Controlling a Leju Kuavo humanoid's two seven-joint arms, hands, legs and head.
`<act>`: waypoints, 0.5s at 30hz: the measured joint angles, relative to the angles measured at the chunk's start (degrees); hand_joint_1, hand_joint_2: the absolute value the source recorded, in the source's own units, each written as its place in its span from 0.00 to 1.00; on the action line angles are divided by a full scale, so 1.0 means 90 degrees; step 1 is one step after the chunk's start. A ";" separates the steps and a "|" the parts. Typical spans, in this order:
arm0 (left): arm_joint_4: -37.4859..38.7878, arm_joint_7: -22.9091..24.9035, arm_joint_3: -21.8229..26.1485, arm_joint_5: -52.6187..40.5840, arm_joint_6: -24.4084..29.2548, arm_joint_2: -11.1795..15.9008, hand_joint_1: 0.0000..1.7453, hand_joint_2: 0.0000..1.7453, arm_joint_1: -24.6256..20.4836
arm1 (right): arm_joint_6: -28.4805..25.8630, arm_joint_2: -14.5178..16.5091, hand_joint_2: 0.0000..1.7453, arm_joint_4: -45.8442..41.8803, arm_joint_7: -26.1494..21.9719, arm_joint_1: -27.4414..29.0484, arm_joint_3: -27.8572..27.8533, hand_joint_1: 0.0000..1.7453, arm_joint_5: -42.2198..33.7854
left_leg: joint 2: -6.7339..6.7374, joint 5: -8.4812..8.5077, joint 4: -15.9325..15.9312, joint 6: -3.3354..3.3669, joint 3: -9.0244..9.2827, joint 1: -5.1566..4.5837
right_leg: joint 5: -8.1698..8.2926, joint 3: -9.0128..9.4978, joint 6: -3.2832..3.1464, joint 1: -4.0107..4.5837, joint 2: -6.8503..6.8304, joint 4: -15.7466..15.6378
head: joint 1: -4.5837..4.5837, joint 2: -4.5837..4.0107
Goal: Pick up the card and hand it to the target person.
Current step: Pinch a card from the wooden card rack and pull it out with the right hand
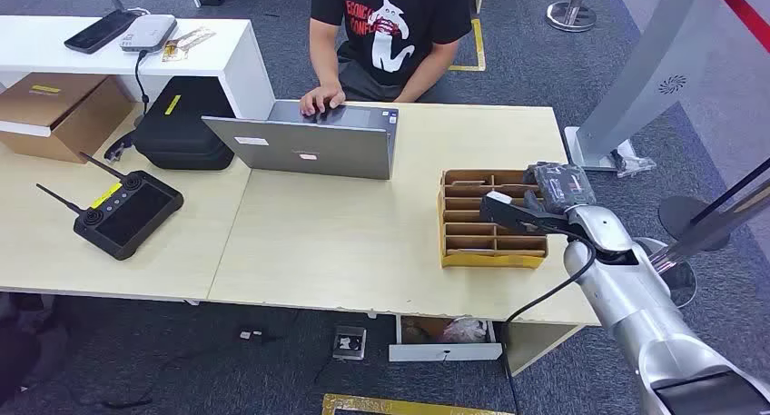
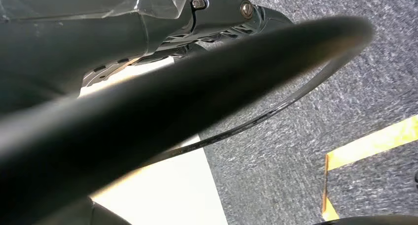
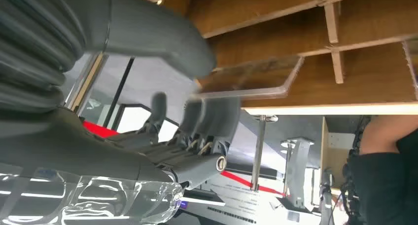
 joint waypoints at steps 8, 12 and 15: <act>0.0000 -0.0010 0.0000 0.0005 -0.0037 0.0007 0.00 1.00 0.0001 | -0.0189 0.0000 1.00 -0.0061 -0.0033 0.0074 -0.0001 0.85 -0.0121 | 0.0001 0.0000 0.0000 0.0000 0.0000 0.0000 | 0.0000 -0.0001 0.0000 0.0000 0.0002 0.0000 | 0.0002 -0.0001; 0.0000 -0.0001 0.0000 0.0036 -0.0041 0.0007 0.00 1.00 0.0000 | -0.0213 -0.0001 1.00 -0.0130 -0.0037 0.0139 -0.0001 0.88 -0.0130 | 0.0002 0.0000 0.0000 0.0000 0.0001 0.0000 | 0.0000 -0.0001 0.0000 0.0000 0.0002 -0.0001 | 0.0002 -0.0001; 0.0000 0.0007 0.0000 0.0043 -0.0058 0.0009 0.00 1.00 0.0000 | -0.0230 -0.0004 1.00 -0.0174 -0.0054 0.0175 -0.0001 0.96 -0.0158 | 0.0002 0.0000 0.0000 0.0000 0.0001 0.0000 | 0.0000 -0.0001 0.0000 0.0000 0.0002 0.0000 | 0.0001 -0.0001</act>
